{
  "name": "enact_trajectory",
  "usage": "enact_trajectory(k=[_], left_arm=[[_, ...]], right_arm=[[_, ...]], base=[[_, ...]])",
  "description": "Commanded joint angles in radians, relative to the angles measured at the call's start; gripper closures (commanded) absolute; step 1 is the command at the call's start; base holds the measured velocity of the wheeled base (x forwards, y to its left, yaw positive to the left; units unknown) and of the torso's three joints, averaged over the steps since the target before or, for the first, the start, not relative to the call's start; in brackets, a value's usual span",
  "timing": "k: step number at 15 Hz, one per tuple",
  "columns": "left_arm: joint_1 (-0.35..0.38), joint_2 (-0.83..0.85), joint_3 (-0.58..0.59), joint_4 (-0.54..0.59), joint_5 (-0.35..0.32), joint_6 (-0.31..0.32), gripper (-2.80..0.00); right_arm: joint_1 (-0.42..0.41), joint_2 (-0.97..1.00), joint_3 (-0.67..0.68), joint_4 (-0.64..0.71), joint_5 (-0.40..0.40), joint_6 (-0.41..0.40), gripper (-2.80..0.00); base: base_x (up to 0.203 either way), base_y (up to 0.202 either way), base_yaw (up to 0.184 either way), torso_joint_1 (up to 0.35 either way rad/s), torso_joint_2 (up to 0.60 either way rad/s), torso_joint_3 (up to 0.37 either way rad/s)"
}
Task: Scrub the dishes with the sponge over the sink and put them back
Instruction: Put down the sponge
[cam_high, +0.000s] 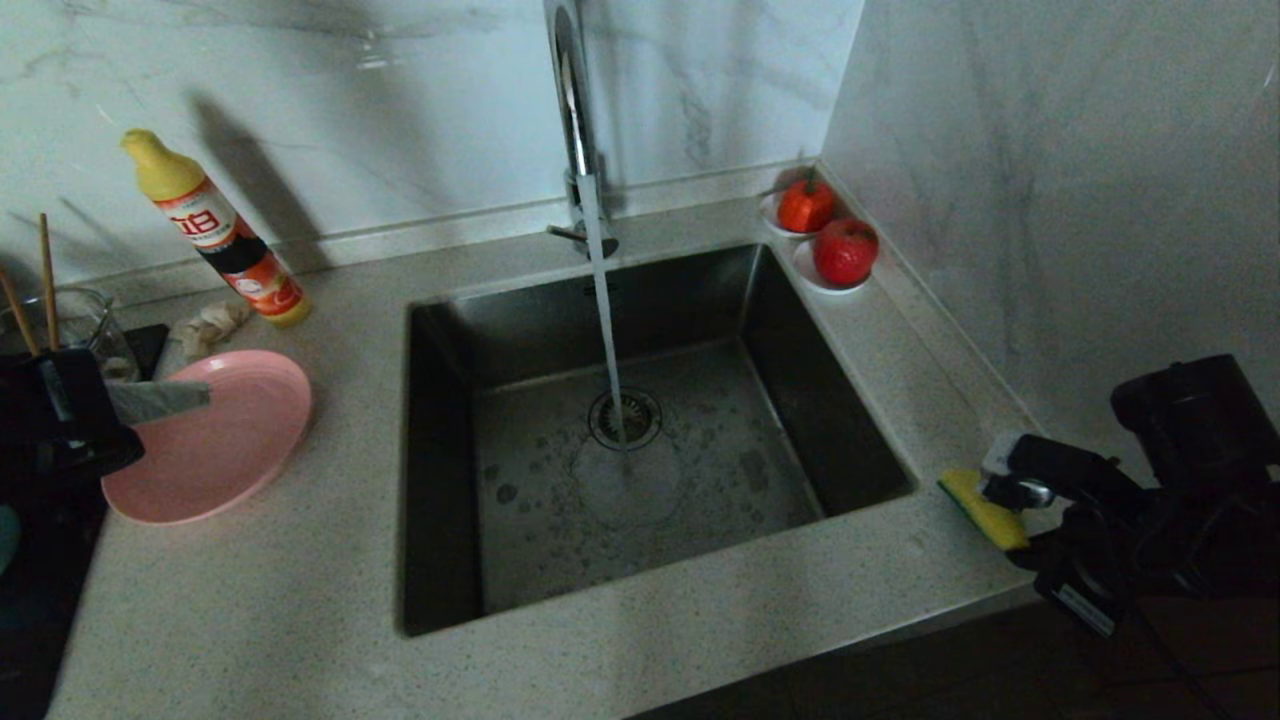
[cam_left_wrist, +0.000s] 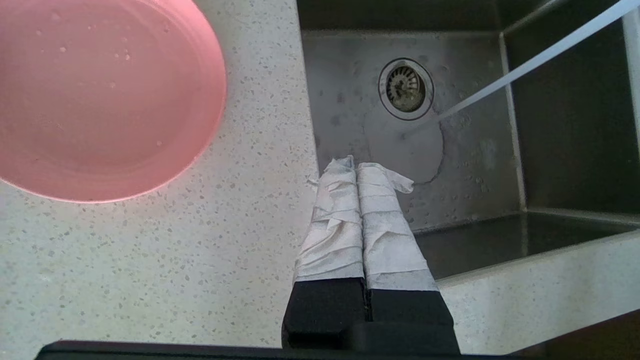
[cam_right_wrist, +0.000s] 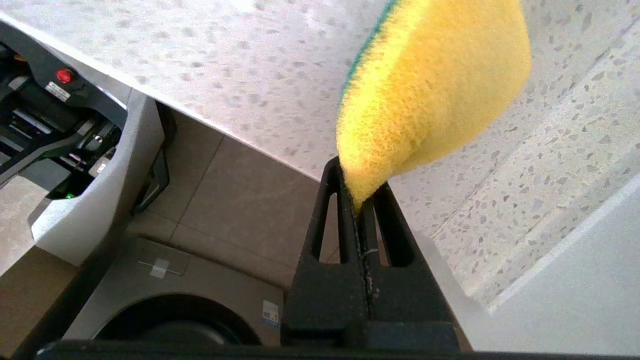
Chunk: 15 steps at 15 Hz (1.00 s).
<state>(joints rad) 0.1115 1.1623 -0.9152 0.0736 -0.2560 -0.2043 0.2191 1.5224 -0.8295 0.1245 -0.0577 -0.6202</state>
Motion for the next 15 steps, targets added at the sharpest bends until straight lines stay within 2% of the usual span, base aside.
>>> enact_trajectory(k=[1,4,6,11,15], left_arm=[[0.002,0.005,0.001,0.002,-0.002,-0.014,0.0],[0.0,0.011,-0.002,0.0,-0.002,-0.035,0.0],[0.0,0.011,-0.005,0.0,-0.003,-0.048,0.0],[0.0,0.007,0.008,0.002,-0.004,-0.056,0.0],[0.002,0.011,0.012,0.002,-0.008,-0.084,0.0]], right_arm=[[-0.028,0.042,-0.006,-0.009,-0.001,-0.006,0.0],[-0.07,0.081,-0.016,-0.085,0.002,-0.013,0.0],[-0.079,0.1,-0.048,-0.089,0.004,-0.015,0.0],[-0.074,0.131,-0.085,-0.09,0.002,-0.011,0.0],[-0.039,0.158,-0.123,-0.089,-0.001,-0.007,0.0]], base=[[0.0,0.0,0.0,0.0,0.0,0.0],[0.0,0.0,0.0,0.0,0.0,0.0],[0.0,0.0,0.0,0.0,0.0,0.0],[0.0,0.0,0.0,0.0,0.0,0.0],[0.0,0.0,0.0,0.0,0.0,0.0]])
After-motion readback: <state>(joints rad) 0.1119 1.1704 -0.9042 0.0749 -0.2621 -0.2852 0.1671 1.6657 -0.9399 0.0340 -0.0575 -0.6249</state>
